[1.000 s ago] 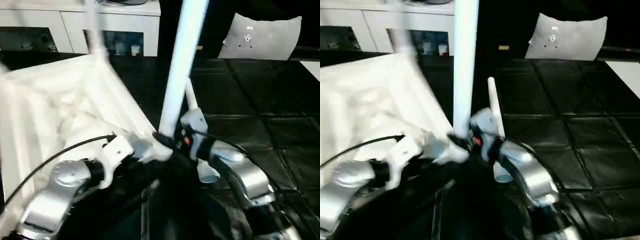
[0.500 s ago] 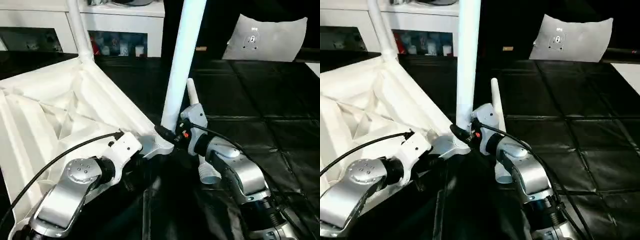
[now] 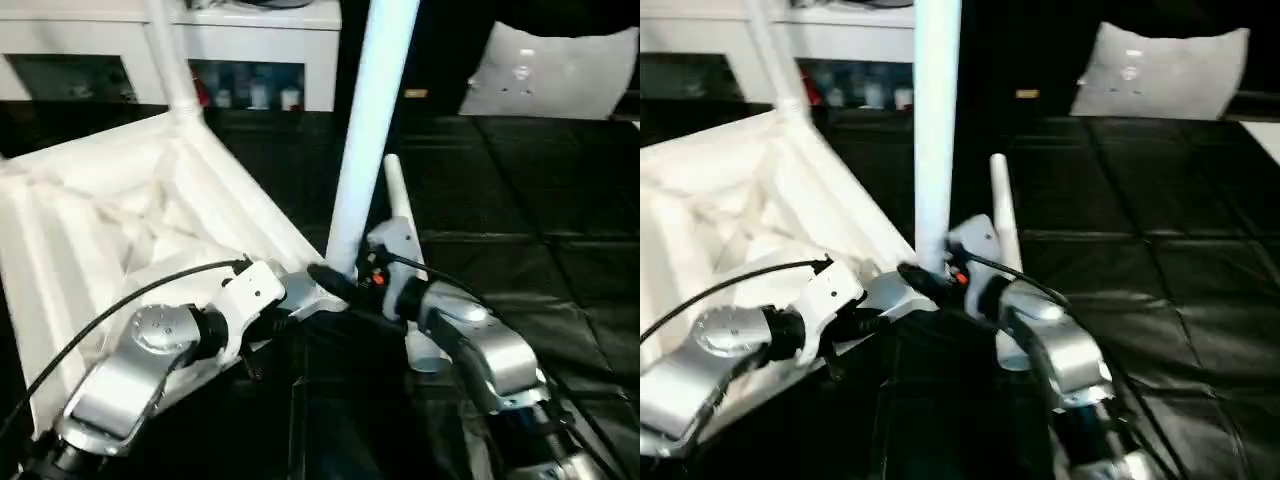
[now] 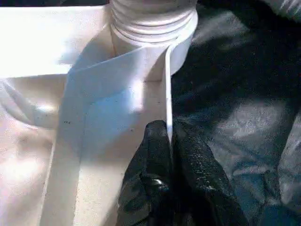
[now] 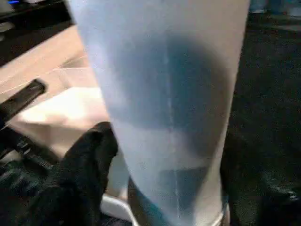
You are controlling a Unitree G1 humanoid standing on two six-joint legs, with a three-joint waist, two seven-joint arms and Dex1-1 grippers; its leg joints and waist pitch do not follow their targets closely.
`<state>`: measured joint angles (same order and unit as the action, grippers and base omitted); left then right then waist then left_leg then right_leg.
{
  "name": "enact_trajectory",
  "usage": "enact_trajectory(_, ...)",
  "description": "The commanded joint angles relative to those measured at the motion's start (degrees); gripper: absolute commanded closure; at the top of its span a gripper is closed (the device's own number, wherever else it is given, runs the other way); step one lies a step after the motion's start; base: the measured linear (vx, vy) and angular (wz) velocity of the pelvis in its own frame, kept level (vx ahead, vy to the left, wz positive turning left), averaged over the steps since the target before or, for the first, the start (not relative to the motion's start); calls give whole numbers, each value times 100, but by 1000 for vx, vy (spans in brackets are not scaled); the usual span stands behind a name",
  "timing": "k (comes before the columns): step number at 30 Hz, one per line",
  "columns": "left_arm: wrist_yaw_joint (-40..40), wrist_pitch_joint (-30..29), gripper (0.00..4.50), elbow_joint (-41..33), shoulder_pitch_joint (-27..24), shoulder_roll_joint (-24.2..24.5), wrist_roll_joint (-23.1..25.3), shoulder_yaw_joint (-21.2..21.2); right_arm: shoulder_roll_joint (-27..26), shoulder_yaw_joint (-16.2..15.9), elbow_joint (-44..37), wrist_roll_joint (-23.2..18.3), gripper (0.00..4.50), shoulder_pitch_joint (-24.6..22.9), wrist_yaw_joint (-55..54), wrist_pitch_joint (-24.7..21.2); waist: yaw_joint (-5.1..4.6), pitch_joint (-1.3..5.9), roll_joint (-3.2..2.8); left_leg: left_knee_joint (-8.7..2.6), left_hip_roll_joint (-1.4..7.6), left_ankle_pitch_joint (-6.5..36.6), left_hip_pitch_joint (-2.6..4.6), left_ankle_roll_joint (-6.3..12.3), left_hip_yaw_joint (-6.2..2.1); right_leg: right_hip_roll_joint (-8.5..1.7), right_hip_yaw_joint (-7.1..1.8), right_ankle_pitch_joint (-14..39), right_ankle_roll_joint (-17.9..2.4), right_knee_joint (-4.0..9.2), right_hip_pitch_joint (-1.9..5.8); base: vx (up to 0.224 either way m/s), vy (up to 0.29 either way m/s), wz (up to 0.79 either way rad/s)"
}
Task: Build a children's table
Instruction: Insert table leg to table base, then rotate leg to tighten
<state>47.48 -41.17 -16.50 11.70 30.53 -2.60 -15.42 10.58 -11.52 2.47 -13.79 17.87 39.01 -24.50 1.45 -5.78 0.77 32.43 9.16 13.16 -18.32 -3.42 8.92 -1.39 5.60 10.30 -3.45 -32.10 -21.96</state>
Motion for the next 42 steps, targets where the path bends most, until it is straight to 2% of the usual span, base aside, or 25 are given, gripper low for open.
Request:
enact_trajectory(1, 221, 213, 450, 172, 126, 182, 10, 6, 244, -144, 161, 7, 57, -229, 366, -237, 10, 268, -120, -355, 438, 412, -83, 523, -147, -730, -467, 1515, -914, 375, 276, 0, 0, 0)
enact_trajectory(3, 321, 312, 450, 243, 161, 239, -9, -3, 356, -135, 91, -21, 50, -229, 499, -198, 55, 283, -106, -342, 439, 285, -74, 538, -136, -720, -471, 1350, -951, 360, 284, 0, 0, 0)
enact_trajectory(4, 463, 462, 450, 354, 205, 328, -36, -31, 504, -120, -21, -80, 26, -226, 693, -159, 74, 305, -91, -329, 437, 171, -83, 570, -143, -731, -472, 1162, -967, 321, 298, 0, 0, 0)
enact_trajectory(6, 572, 592, 450, 442, 236, 397, -49, -58, 614, -109, -108, -123, 18, -223, 832, -136, 68, 313, -92, -311, 423, 84, -108, 646, -135, -730, -461, 1069, -956, 307, 308, 0, 0, 0)
enact_trajectory(7, 756, 847, 450, 548, 272, 479, -82, -106, 754, -100, -197, -170, 13, -212, 986, -106, 72, 309, -76, -310, 425, 65, -118, 676, -139, -736, -459, 1080, -941, 319, 312, 0, 0, 0)
enact_trajectory(9, 1289, 1475, 450, 827, 352, 752, -78, -298, 1207, -101, -346, -213, 6, -163, 1458, 4, 96, 327, -83, -287, 414, -23, -109, 775, -139, -725, -455, 1091, -847, 311, 313, 0, 0, 0)
enact_trajectory(10, 1289, 1475, 450, 827, 352, 752, -78, -298, 1207, -101, -346, -213, 6, -163, 1458, 4, 90, 326, -55, -284, 418, -74, -118, 815, -137, -721, -455, 1029, -844, 302, 303, 0, 0, 0)
enact_trajectory(11, 1503, 1725, 450, 950, 392, 855, -48, -387, 1376, -106, -340, -193, 6, -132, 1647, 89, 109, 315, -71, -280, 417, -91, -113, 854, -137, -715, -446, 1052, -827, 306, 282, 0, 0, 0)
enact_trajectory(12, 1535, 1758, 450, 971, 400, 870, -44, -400, 1405, -107, -337, -190, 6, -126, 1680, 105, 119, 316, -75, -279, 419, -80, -99, 863, -130, -716, -441, 1114, -832, 306, 276, 0, 0, 0)
enact_trajectory(13, 1851, 2136, 450, 1170, 469, 976, -40, -496, 1591, -99, -304, -193, 6, -64, 1974, 214, 117, 313, -62, -279, 423, -99, -110, 860, -127, -720, -445, 1096, -840, 296, 281, 0, 0, 0)
enact_trajectory(14, 1970, 2214, 450, 1246, 504, 1016, -41, -539, 1665, -112, -280, -189, 6, -28, 2119, 288, 139, 314, -71, -272, 421, -101, -100, 888, -122, -716, -447, 1109, -827, 293, 273, 0, 0, 0)
enact_trajectory(16, 2173, 2386, 450, 1372, 590, 1062, -37, -631, 1790, -195, -192, -117, 6, 61, 2378, 457, 163, 313, -75, -270, 440, -157, -86, 914, -127, -715, -438, 1008, -881, 275, 259, 0, 0, 0)
enact_trajectory(18, 2356, 2575, 450, 1524, 702, 1100, 0, -740, 1901, -319, -75, -44, 6, 173, 2631, 638, 190, 329, -74, -248, 444, -332, -90, 979, -132, -722, -442, 672, -1009, 208, 256, 0, 0, 0)
enact_trajectory(20, 2531, 2861, 450, 1757, 841, 1115, 75, -848, 1934, -433, 99, 33, 6, 318, 2775, 873, 193, 325, -62, -231, 455, -372, -108, 1010, -128, -732, -450, 499, -1107, 175, 246, 0, 0, 0)
enact_trajectory(22, 2613, 2990, 450, 1874, 905, 1101, 92, -881, 1903, -473, 198, 50, 6, 391, 2830, 971, 203, 302, -60, -238, 446, -177, -113, 940, -118, -747, -454, 771, -1107, 206, 253, 0, 0, 0)
enact_trajectory(24, 2760, 3187, 450, 2049, 1029, 1064, 145, -957, 1809, -564, 373, 11, 6, 505, 3086, 1092, 209, 286, -52, -254, 438, 37, -123, 798, -117, -748, -453, 1158, -1015, 253, 272, 0, 0, 0)
enact_trajectory(26, 2837, 3301, 450, 2149, 1095, 1047, 175, -1000, 1767, -651, 500, 9, 6, 565, 3252, 1185, 212, 275, -55, -258, 438, 149, -110, 766, -115, -740, -449, 1351, -959, 274, 260, 0, 0, 0)
enact_trajectory(30, 2967, 3491, 450, 2298, 1203, 1046, 252, -1095, 1587, -772, 847, 46, 6, 747, 3343, 1303, 199, 282, -58, -260, 463, 88, -107, 721, -123, -746, -455, 1145, -1013, 237, 253, 0, 0, 0)
enact_trajectory(31, 2983, 3511, 450, 2312, 1213, 1045, 255, -1104, 1556, -779, 911, 55, 32, 781, 3344, 1322, 202, 286, -61, -257, 464, 62, -108, 721, -124, -751, -457, 1091, -1030, 228, 255, 0, 0, 0)
enact_trajectory(33, 3034, 3580, 450, 2362, 1241, 1037, 259, -1126, 1466, -797, 1122, 76, 32, 890, 3358, 1395, 205, 286, -57, -256, 465, 2, -112, 720, -124, -750, -458, 944, -1080, 204, 253, 0, 0, 0)
enact_trajectory(37, 3110, 3683, 450, 2444, 1281, 1022, 279, -1147, 1361, -818, 1394, 112, 78, 1025, 3414, 1500, 207, 293, -57, -250, 471, -73, -122, 746, -119, -757, -457, 711, -1145, 173, 269, 0, 0, 0)
enact_trajectory(40, 3181, 3784, 450, 2540, 1326, 1009, 312, -1172, 1267, -839, 1636, 158, 91, 1130, 3471, 1631, 207, 288, -58, -250, 463, -51, -129, 745, -114, -757, -453, 755, -1153, 181, 267, 0, 0, 0)
enact_trajectory(42, 3209, 3814, 450, 2565, 1350, 1018, 318, -1189, 1237, -839, 1694, 153, 122, 1162, 3501, 1645, 204, 263, -47, -263, 471, 62, -124, 709, -113, -758, -453, 955, -1115, 207, 259, 0, 0, 0)
